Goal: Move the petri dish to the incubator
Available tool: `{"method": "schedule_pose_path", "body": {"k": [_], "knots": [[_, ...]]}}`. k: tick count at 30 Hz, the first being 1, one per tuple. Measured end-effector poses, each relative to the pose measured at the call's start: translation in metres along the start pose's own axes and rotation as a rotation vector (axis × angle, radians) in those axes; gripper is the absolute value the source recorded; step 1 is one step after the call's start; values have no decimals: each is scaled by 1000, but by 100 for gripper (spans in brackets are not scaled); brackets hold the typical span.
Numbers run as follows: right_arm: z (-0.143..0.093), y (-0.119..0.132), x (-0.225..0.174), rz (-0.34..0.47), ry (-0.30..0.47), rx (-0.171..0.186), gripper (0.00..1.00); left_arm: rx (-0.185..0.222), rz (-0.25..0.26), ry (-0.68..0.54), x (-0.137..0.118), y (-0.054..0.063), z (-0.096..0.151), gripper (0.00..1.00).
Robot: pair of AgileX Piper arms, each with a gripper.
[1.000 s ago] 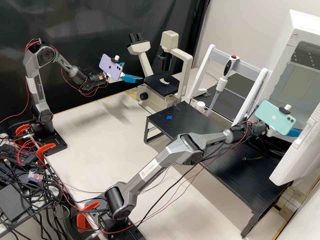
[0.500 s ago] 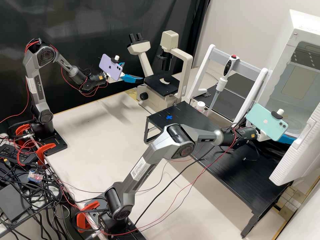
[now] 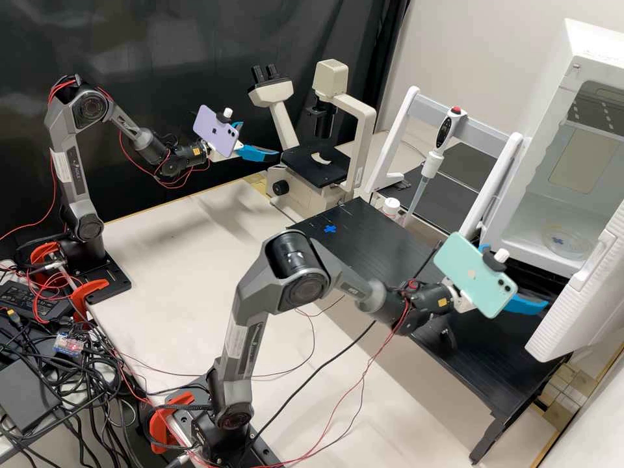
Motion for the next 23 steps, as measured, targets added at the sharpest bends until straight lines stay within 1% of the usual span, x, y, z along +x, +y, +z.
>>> {"method": "schedule_pose_path", "body": {"k": [1, 2, 3, 5, 6, 7, 8, 9, 11, 12, 14, 16, 18, 20, 23], "knots": [[1, -2, -14, 1, 12, -2, 100, 0, 0, 0, 0, 0, 0, 100], [-2, 1, -30, 24, 51, 1, 100, 0, 0, 0, 0, 0, 0, 100], [-4, 1, -39, 28, 70, 1, 100, 0, 0, 0, 0, 0, 0, 100], [-11, -1, -72, 30, 125, -12, 100, 0, 0, 0, 0, 0, 0, 100], [-15, 0, -78, 40, 146, -14, 100, 0, 0, 0, 0, 0, 0, 100], [-24, 1, -95, 47, 190, -20, 100, 0, 0, 0, 0, 0, 0, 100], [-28, -3, -110, 42, 213, -23, 100, 0, 0, 0, 0, 0, 0, 100], [-32, -3, -116, 50, 237, -25, 100, 0, 0, 0, 0, 0, 0, 100], [-45, -8, -140, 74, 290, -32, 100, 0, 0, 0, 0, 0, 0, 100], [-47, -11, -144, 77, 297, -34, 100, 0, 0, 0, 0, 0, 0, 100], [-58, -17, -160, 96, 342, -51, 100, 0, 0, 0, 0, 0, 0, 100], [-62, -20, -166, 104, 361, -51, 100, 0, 0, 0, 0, 0, 0, 100], [-66, -23, -172, 109, 373, -41, 100, 0, 0, 0, 0, 0, 0, 100], [-68, -24, -173, 108, 380, -24, 100, 0, 0, 0, 0, 0, 0, 100], [-69, -26, -174, 92, 393, -5, 100, 0, 0, 0, 0, 0, 0, 100]]}}
